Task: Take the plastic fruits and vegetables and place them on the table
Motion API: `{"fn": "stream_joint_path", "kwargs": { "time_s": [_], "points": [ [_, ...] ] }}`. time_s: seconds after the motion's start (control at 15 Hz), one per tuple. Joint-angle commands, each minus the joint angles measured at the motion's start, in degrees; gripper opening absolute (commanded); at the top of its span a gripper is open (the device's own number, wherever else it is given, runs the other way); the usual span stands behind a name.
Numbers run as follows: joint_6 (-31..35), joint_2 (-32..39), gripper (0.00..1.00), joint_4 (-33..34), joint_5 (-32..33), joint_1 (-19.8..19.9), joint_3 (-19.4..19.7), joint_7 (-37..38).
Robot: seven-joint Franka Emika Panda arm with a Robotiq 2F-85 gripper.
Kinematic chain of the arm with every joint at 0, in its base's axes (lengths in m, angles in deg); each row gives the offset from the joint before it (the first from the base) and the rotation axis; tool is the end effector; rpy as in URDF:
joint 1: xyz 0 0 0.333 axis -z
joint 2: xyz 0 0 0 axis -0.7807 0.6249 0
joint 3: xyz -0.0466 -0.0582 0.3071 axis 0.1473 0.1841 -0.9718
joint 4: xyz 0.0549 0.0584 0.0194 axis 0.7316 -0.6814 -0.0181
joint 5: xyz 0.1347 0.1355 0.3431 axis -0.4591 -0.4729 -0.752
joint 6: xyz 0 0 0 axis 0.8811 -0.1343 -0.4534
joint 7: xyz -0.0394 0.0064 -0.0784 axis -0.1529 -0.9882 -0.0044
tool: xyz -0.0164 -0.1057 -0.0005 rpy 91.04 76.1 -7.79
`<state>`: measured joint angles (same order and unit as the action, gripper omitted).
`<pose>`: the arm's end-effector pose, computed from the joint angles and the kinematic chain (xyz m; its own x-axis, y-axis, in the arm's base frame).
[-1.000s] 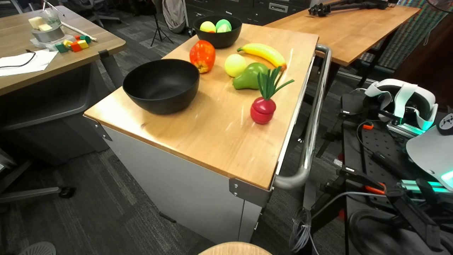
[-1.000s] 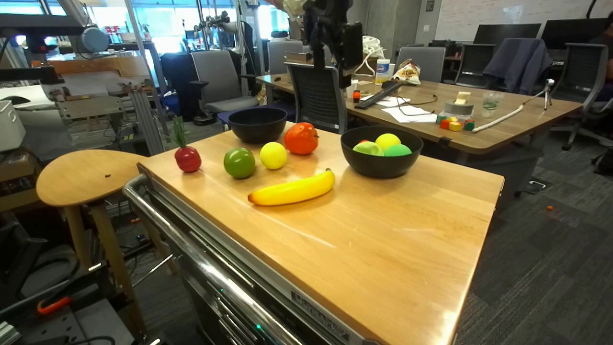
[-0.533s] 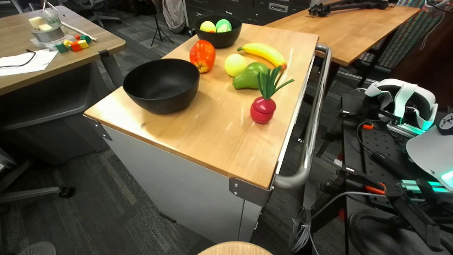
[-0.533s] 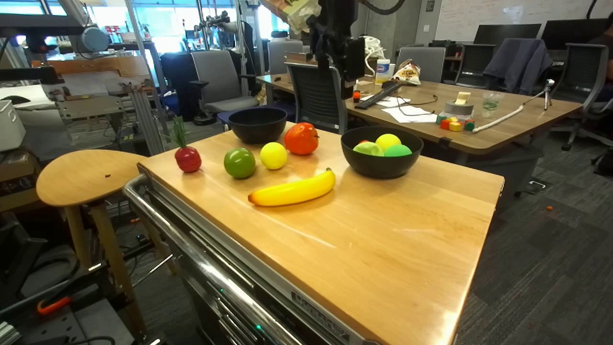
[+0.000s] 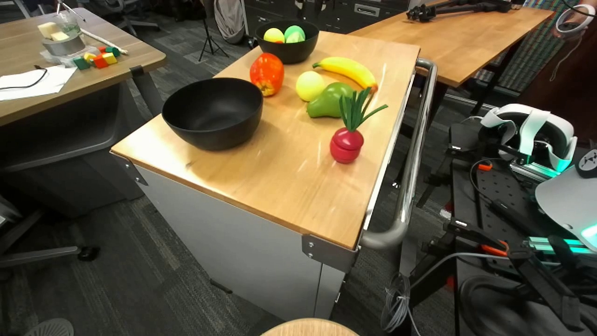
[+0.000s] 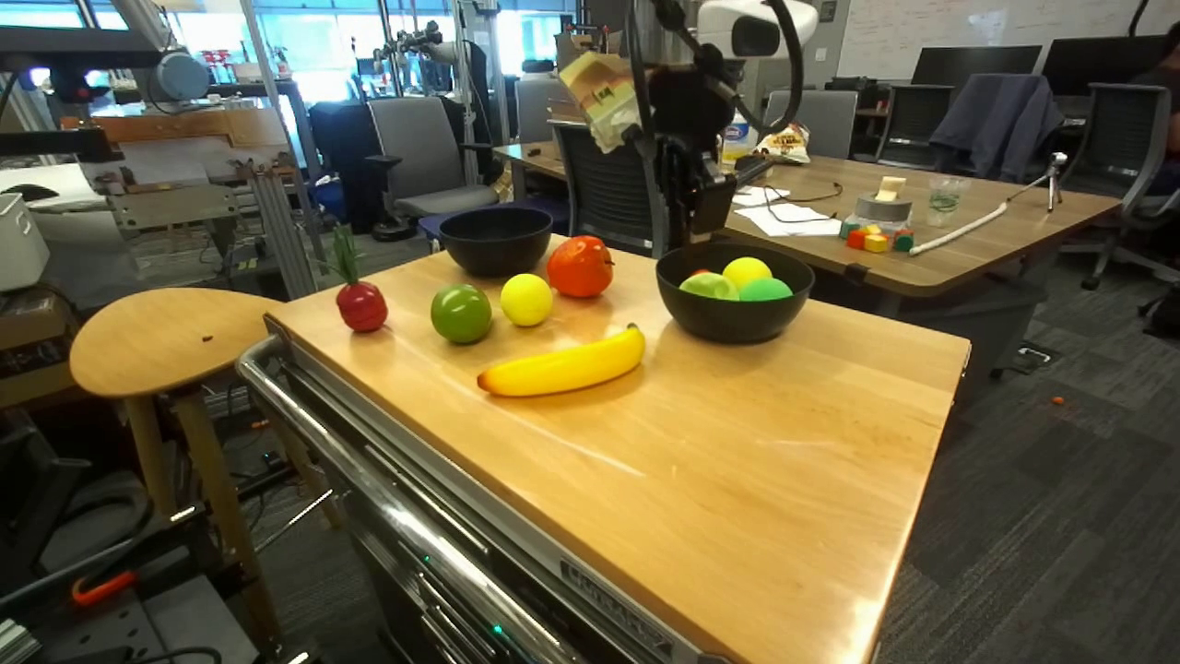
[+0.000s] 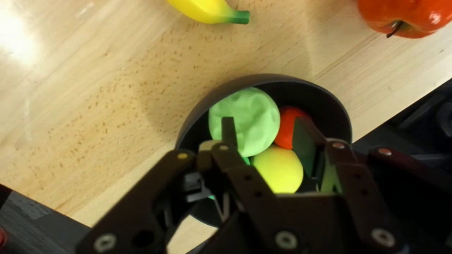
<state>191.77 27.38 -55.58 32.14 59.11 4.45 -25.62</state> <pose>0.6009 -0.1722 0.3856 0.7768 -0.6128 0.1448 -0.5955 -0.7897 -0.1476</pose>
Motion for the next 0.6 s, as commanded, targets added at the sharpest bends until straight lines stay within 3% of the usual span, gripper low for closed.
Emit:
{"fn": "stream_joint_path", "kwargs": {
  "time_s": [0.0, 0.07, 0.2, 0.27, 0.33, 0.53],
  "points": [
    [1.5, 4.0, 0.67, 3.4, 2.0, -0.3, 0.7, 3.0],
    [1.7, 4.8, 0.67, 3.9, 2.1, -0.4, 0.7, 3.4],
    [1.6, 6.1, 0.79, 5.0, 2.5, -0.4, 0.9, 4.0],
    [1.7, 6.8, 0.65, 5.6, 2.9, -0.5, 1.0, 4.3],
    [1.8, 7.3, 0.59, 6.1, 3.2, -0.5, 1.1, 4.5],
    [2.2, 9.1, 0.25, 7.7, 3.9, -0.5, 1.6, 5.4]
  ]
}}
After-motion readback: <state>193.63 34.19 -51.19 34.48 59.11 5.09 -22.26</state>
